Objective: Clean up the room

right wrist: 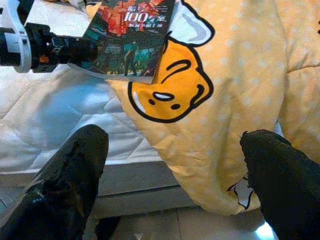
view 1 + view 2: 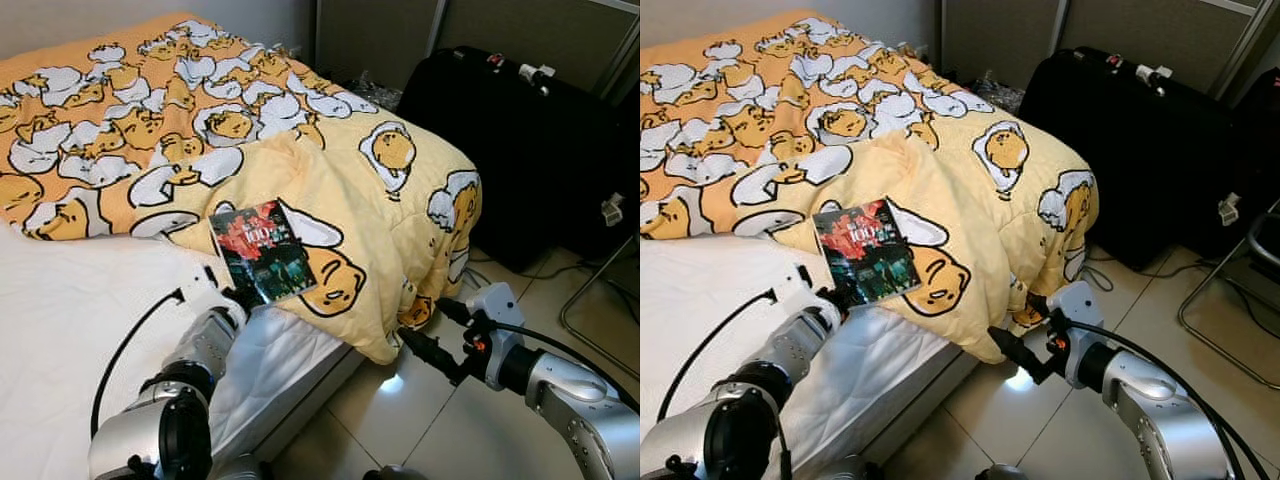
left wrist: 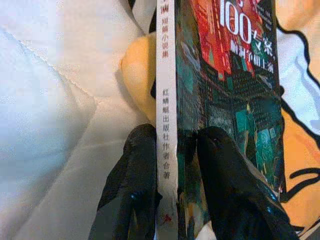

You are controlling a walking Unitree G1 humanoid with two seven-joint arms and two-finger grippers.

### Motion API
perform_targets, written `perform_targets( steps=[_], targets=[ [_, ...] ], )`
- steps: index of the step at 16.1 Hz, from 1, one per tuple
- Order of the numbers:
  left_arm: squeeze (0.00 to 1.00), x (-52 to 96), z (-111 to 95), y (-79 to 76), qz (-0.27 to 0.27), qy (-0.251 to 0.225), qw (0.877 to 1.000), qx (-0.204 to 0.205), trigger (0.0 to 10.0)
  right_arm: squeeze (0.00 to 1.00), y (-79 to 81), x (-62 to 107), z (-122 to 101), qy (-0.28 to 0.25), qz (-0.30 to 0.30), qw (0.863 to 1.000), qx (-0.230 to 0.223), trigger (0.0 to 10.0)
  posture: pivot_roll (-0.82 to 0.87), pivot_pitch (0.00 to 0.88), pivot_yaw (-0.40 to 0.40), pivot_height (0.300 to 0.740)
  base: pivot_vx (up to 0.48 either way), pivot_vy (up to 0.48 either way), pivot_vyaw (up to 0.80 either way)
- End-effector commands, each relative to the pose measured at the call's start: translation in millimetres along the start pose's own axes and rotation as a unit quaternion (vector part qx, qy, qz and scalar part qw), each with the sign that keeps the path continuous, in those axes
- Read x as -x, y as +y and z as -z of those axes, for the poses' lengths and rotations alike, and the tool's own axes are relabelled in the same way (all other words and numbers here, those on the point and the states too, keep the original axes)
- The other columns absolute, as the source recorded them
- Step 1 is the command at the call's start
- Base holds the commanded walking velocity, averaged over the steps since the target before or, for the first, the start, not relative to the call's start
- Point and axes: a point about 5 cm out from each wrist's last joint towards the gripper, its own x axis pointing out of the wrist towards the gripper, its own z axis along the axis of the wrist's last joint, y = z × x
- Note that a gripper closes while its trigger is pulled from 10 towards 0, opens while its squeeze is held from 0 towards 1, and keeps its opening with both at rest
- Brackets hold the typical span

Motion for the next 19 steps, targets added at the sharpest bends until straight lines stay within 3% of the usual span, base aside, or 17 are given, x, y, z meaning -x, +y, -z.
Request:
perform_targets(
  steps=[1, 4, 7, 8, 10, 11, 12, 15, 19],
  targets=[
    [0.00, -1.3, -5.0, -5.0, 0.018, -0.003, 1.000, 0.001, 10.0, 0.00, 0.0, 3.2, -3.9, -0.003, 0.000, 1.000, 0.004, 10.0, -0.23, 0.043, 0.010, 0.740, 0.000, 0.000, 0.00],
    [0.00, -2.1, -9.8, -15.1, 0.066, -0.028, 0.997, 0.011, 10.0, 0.00, 0.1, 3.1, -4.4, -0.001, -0.001, 1.000, 0.005, 10.0, -0.23, 0.044, 0.012, 0.740, 0.000, 0.000, 0.00],
    [0.00, -2.0, -5.7, -14.7, 0.061, -0.015, 0.998, -0.021, 10.0, 0.00, 0.2, 3.4, -4.2, 0.000, -0.002, 1.000, 0.005, 10.0, -0.24, 0.043, 0.014, 0.740, 0.000, 0.000, 0.00],
    [1.00, -1.8, -4.3, -15.0, 0.067, -0.013, 0.997, -0.019, 10.0, 0.00, 0.5, 3.6, -4.1, 0.000, -0.002, 1.000, 0.006, 10.0, -0.24, 0.044, 0.014, 0.740, 0.000, 0.000, 0.00],
    [1.00, -1.6, -2.8, -12.7, 0.055, -0.011, 0.998, -0.031, 10.0, 0.00, 1.4, 4.4, -3.4, 0.002, -0.004, 1.000, 0.006, 10.0, -0.24, 0.043, 0.012, 0.740, 0.000, 0.000, 0.00],
    [0.56, -1.5, -2.8, -12.2, 0.052, -0.011, 0.998, -0.035, 10.0, 0.00, 1.8, 4.5, -3.4, 0.003, -0.007, 1.000, 0.006, 10.0, -0.24, 0.044, 0.012, 0.740, 0.000, 0.000, 0.00],
    [0.00, -1.5, -3.2, -11.8, 0.050, -0.012, 0.998, -0.038, 10.0, 0.00, 2.8, 4.8, -3.5, 0.005, -0.015, 1.000, 0.006, 10.0, -0.24, 0.042, 0.011, 0.740, 0.000, 0.000, 0.00],
    [0.00, -1.7, -7.0, -12.1, 0.050, -0.024, 0.998, -0.035, 10.0, 0.00, 12.9, 9.2, -6.2, 0.016, -0.083, 0.996, 0.012, 10.0, -0.24, 0.041, 0.009, 0.740, 0.000, 0.000, 0.00],
    [0.00, -1.0, -15.8, -10.7, 0.050, -0.056, 0.997, -0.034, 10.0, 0.00, 10.0, 10.1, -6.5, 0.023, -0.087, 0.996, 0.019, 10.0, -0.24, 0.038, 0.004, 0.740, 0.000, 0.000, 0.00]
  ],
)
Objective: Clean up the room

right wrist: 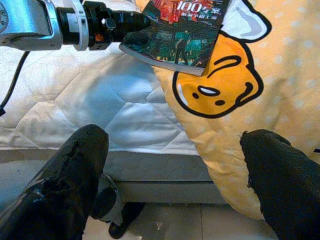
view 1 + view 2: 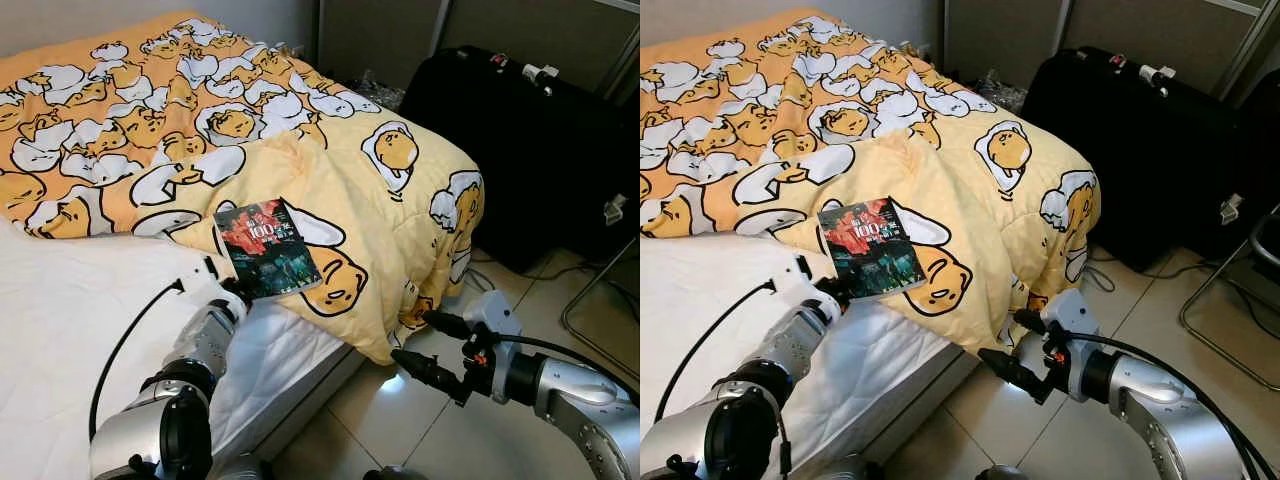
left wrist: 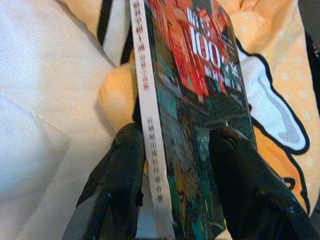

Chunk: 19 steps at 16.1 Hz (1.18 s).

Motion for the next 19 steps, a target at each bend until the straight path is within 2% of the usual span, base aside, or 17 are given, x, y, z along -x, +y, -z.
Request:
perform_targets(
  steps=[1, 4, 6, 7, 8, 9, 10, 11, 12, 14, 17, 19],
  targets=[
    [0.00, -1.7, -7.0, -3.3, 0.006, -0.015, 1.000, -0.008, 10.0, 0.00, -1.6, 1.7, -2.6, 0.006, -0.004, 1.000, 0.008, 10.0, -0.24, 0.038, 0.003, 0.740, 0.000, 0.000, 0.00],
    [0.00, -1.6, -4.8, -7.8, 0.025, -0.014, 0.998, -0.063, 10.0, 0.00, -4.5, 1.5, -2.1, 0.010, 0.002, 1.000, 0.011, 10.0, -0.24, 0.032, 0.003, 0.740, 0.000, 0.000, 0.00],
    [0.00, -1.5, 0.9, -9.5, 0.031, 0.004, 0.997, -0.072, 10.0, 0.00, -4.5, 1.0, -2.3, 0.010, 0.001, 1.000, 0.011, 10.0, -0.24, 0.026, 0.004, 0.740, 0.000, 0.000, 0.00],
    [0.00, -1.5, 2.4, -9.9, 0.033, 0.007, 0.997, -0.070, 10.0, 0.00, -4.4, 0.7, -2.4, 0.009, 0.000, 1.000, 0.011, 10.0, -0.24, 0.024, 0.005, 0.740, 0.000, 0.000, 0.00],
    [0.00, -1.9, 2.0, -11.9, 0.041, 0.002, 0.998, -0.046, 10.0, 0.00, -4.4, 0.7, -2.2, 0.009, 0.001, 1.000, 0.012, 10.0, -0.24, 0.019, 0.007, 0.740, 0.000, 0.000, 0.00],
    [0.00, -2.2, 1.1, -13.1, 0.046, -0.002, 0.998, -0.040, 10.0, 0.00, -4.5, 0.9, -2.1, 0.008, 0.001, 1.000, 0.012, 10.0, -0.24, 0.018, 0.006, 0.740, 0.000, 0.000, 0.00],
    [0.00, -3.5, 0.5, -21.5, 0.087, -0.003, 0.996, -0.005, 10.0, 0.00, -5.2, 1.4, -1.6, 0.009, 0.003, 1.000, 0.013, 10.0, -0.24, 0.014, 0.005, 0.740, 0.000, 0.000, 0.00],
    [0.00, -3.9, 2.1, -25.8, 0.107, 0.005, 0.994, 0.012, 10.0, 0.00, -5.5, 1.3, -1.4, 0.009, 0.004, 1.000, 0.013, 10.0, -0.24, 0.012, 0.004, 0.740, 0.000, 0.000, 0.00],
    [0.00, -4.0, 6.1, -29.0, 0.116, 0.019, 0.993, 0.010, 10.0, 0.00, -5.7, 0.9, -1.4, 0.010, 0.004, 1.000, 0.013, 10.0, -0.24, 0.011, 0.003, 0.740, 0.000, 0.000, 0.00],
    [0.00, -4.2, 19.5, -31.6, 0.095, 0.057, 0.994, 0.015, 10.0, 0.00, -6.2, -1.0, -1.5, 0.009, 0.004, 1.000, 0.013, 10.0, -0.24, 0.012, 0.000, 0.740, 0.000, 0.000, 0.00],
    [0.00, -6.0, 23.9, -35.3, 0.062, 0.058, 0.996, 0.023, 10.0, 0.00, -6.6, -2.8, -2.7, 0.008, 0.005, 1.000, 0.015, 10.0, -0.25, 0.020, -0.001, 0.740, 0.000, 0.000, 0.00],
    [0.00, -6.0, 23.9, -35.3, 0.062, 0.058, 0.996, 0.023, 10.0, 0.00, -6.6, -2.8, -2.7, 0.008, 0.005, 1.000, 0.015, 10.0, -0.25, 0.020, -0.001, 0.740, 0.000, 0.000, 0.00]
  ],
)
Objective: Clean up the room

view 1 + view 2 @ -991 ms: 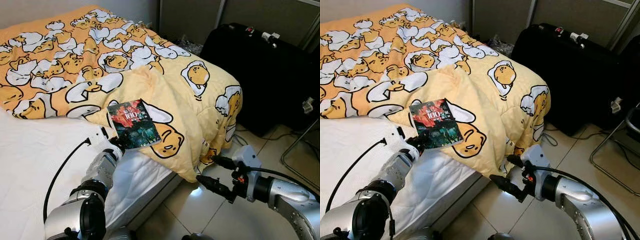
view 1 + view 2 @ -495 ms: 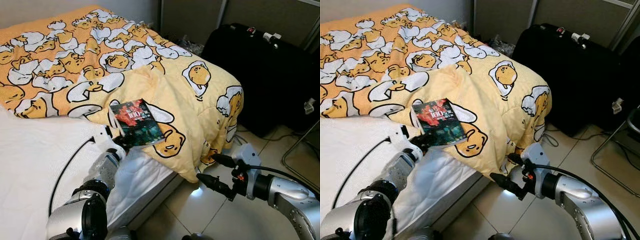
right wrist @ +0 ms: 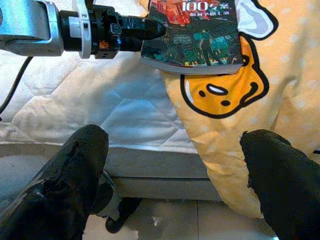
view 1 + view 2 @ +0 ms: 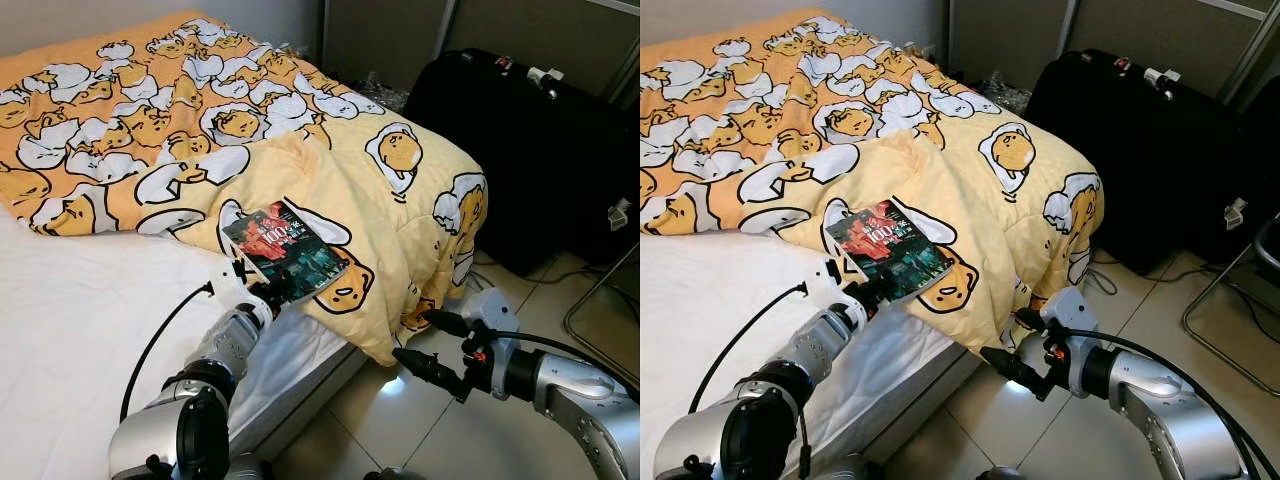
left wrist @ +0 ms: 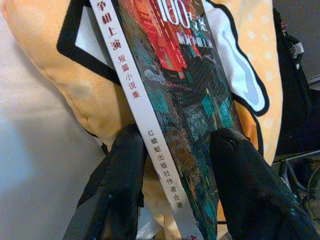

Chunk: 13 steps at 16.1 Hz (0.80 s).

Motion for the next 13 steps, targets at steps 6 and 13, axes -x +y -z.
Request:
perform_targets(
  steps=[6, 13],
  targets=[
    [0.00, -10.1, -5.6, -22.7, 0.006, -0.007, 1.000, 0.013, 0.0, 0.00, 0.7, 0.5, -0.3, -0.003, 0.010, 1.000, 0.007, 10.0, -0.25, 0.028, 0.012, 0.740, 0.000, 0.000, 0.00],
    [0.00, -8.8, -12.6, -18.9, 0.010, -0.028, 0.999, 0.026, 0.0, 0.00, -2.9, -1.9, -1.0, -0.004, 0.014, 1.000, 0.011, 10.0, -0.25, 0.009, 0.016, 0.740, 0.000, 0.000, 0.00]
  ],
)
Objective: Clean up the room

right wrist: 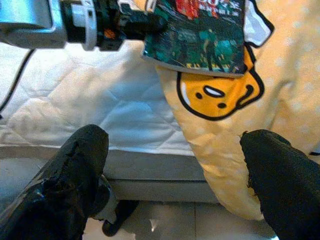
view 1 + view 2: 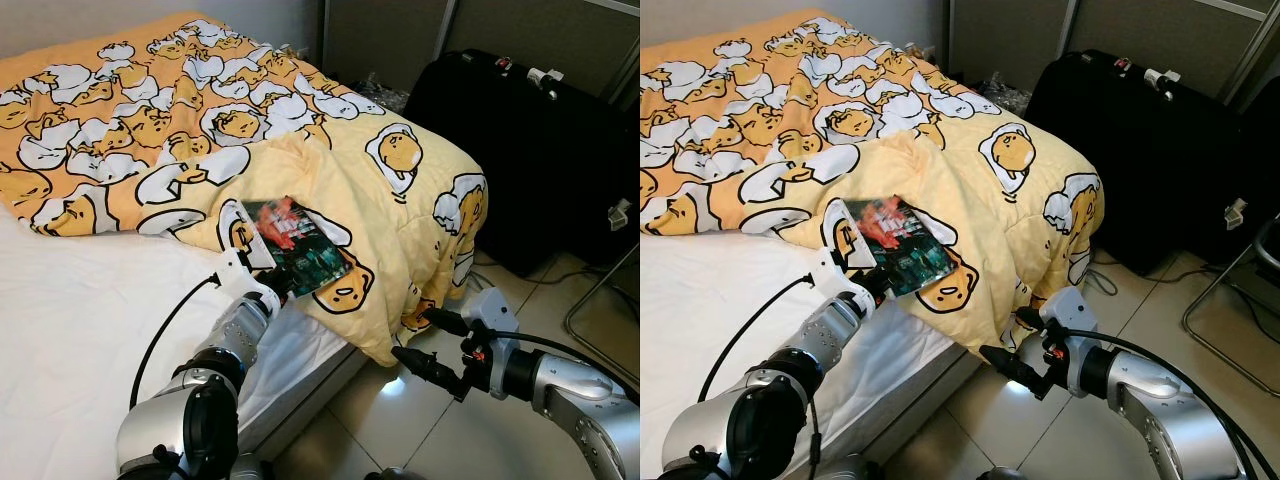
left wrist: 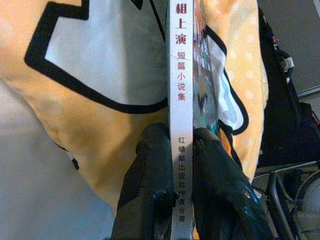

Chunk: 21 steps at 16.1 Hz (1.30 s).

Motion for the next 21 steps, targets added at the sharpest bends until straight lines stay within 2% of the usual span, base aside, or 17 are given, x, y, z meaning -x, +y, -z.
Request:
perform_targets(
  steps=[1, 2, 3, 6, 9, 11, 12, 13, 14, 15, 16, 17, 18, 19, 20, 21],
  targets=[
    [0.00, -1.0, -7.3, -2.7, 0.013, -0.016, 1.000, 0.001, 0.0, 0.00, -2.5, -1.2, -2.0, -0.002, 0.006, 1.000, 0.009, 10.0, -0.24, 0.002, 0.017, 0.740, 0.000, 0.000, 0.00],
    [0.00, -0.9, -9.8, -2.9, 0.020, -0.022, 1.000, 0.000, 0.0, 0.00, -3.2, -1.6, -2.2, -0.002, 0.009, 1.000, 0.011, 10.0, -0.24, 0.000, 0.017, 0.740, 0.000, 0.000, 0.00],
    [0.00, -0.4, -21.9, -5.3, 0.052, -0.052, 0.997, 0.016, 0.0, 0.00, -7.7, -2.9, -3.0, -0.008, 0.026, 1.000, 0.015, 10.0, -0.23, 0.000, 0.020, 0.740, 0.000, 0.000, 0.00],
    [0.00, 4.1, -53.4, -9.5, 0.138, -0.121, 0.980, 0.075, 0.0, 0.00, -19.5, -7.5, -6.1, -0.031, 0.076, 0.996, 0.013, 10.0, -0.21, 0.000, 0.025, 0.740, 0.000, 0.000, 0.00],
    [0.00, 10.1, -65.9, -3.3, 0.163, -0.146, 0.972, 0.087, 0.0, 0.00, -21.6, -13.1, -5.8, -0.040, 0.089, 0.995, 0.015, 10.0, -0.19, 0.000, 0.030, 0.740, 0.000, 0.000, 0.00],
    [0.00, 14.1, -69.8, 1.1, 0.166, -0.156, 0.970, 0.080, 0.0, 0.00, -22.9, -14.9, -6.3, -0.051, 0.100, 0.994, 0.011, 10.0, -0.18, 0.000, 0.038, 0.740, 0.000, 0.000, 0.00],
    [0.00, 18.2, -73.8, 6.0, 0.149, -0.158, 0.976, 0.028, 0.0, 0.00, -25.6, -15.8, -7.4, -0.068, 0.122, 0.990, 0.002, 10.0, -0.17, 0.000, 0.048, 0.740, 0.000, 0.000, 0.00],
    [0.00, 19.3, -74.8, 6.9, 0.140, -0.155, 0.978, -0.001, 0.0, 0.00, -26.7, -16.0, -7.8, -0.074, 0.131, 0.989, -0.002, 10.0, -0.17, 0.000, 0.048, 0.740, 0.000, 0.000, 0.00],
    [0.00, 26.4, -87.1, 5.0, 0.106, -0.174, 0.972, -0.120, 0.0, 0.00, -28.3, -19.1, -10.4, -0.102, 0.166, 0.981, -0.019, 10.0, -0.15, 0.000, 0.056, 0.740, 0.000, 0.000, 0.00],
    [0.00, 34.1, -100.5, 0.9, 0.084, -0.208, 0.962, -0.155, 0.0, 0.00, -27.2, -22.7, -11.9, -0.121, 0.182, 0.975, -0.027, 10.0, -0.14, 0.000, 0.059, 0.740, 0.000, 0.000, 0.00],
    [0.00, 40.9, -109.5, -0.5, 0.071, -0.231, 0.955, -0.174, 0.0, 0.00, -25.1, -26.7, -12.3, -0.128, 0.188, 0.973, -0.027, 10.0, -0.13, 0.000, 0.060, 0.740, 0.000, 0.000, 0.00],
    [0.00, 51.0, -117.0, -4.4, 0.040, -0.243, 0.936, -0.253, 0.0, 0.00, -21.3, -34.7, -13.5, -0.134, 0.197, 0.971, -0.029, 10.0, -0.10, 0.000, 0.053, 0.740, 0.000, 0.000, 0.00],
    [0.00, 51.0, -117.0, -4.4, 0.040, -0.243, 0.936, -0.253, 0.0, 0.00, -21.3, -34.7, -13.5, -0.134, 0.197, 0.971, -0.029, 10.0, -0.10, 0.000, 0.053, 0.740, 0.000, 0.000, 0.00],
    [0.00, 63.8, -119.1, -10.2, 0.012, -0.252, 0.909, -0.331, 3.3, 0.00, -18.7, -41.1, -14.9, -0.145, 0.223, 0.964, -0.034, 10.0, -0.07, 0.000, 0.048, 0.740, 0.000, 0.000, 0.00],
    [0.00, 72.8, -115.9, -15.8, 0.000, -0.251, 0.897, -0.364, 10.0, 0.00, -18.5, -44.5, -14.5, -0.154, 0.253, 0.954, -0.052, 10.0, -0.05, 0.000, 0.038, 0.740, 0.000, 0.000, 0.00],
    [0.00, 77.7, -109.8, -19.5, -0.001, -0.240, 0.897, -0.372, 10.0, 0.00, -18.0, -46.6, -13.0, -0.165, 0.275, 0.944, -0.080, 10.0, -0.04, 0.000, 0.028, 0.740, 0.000, 0.000, 0.00]
  ],
)
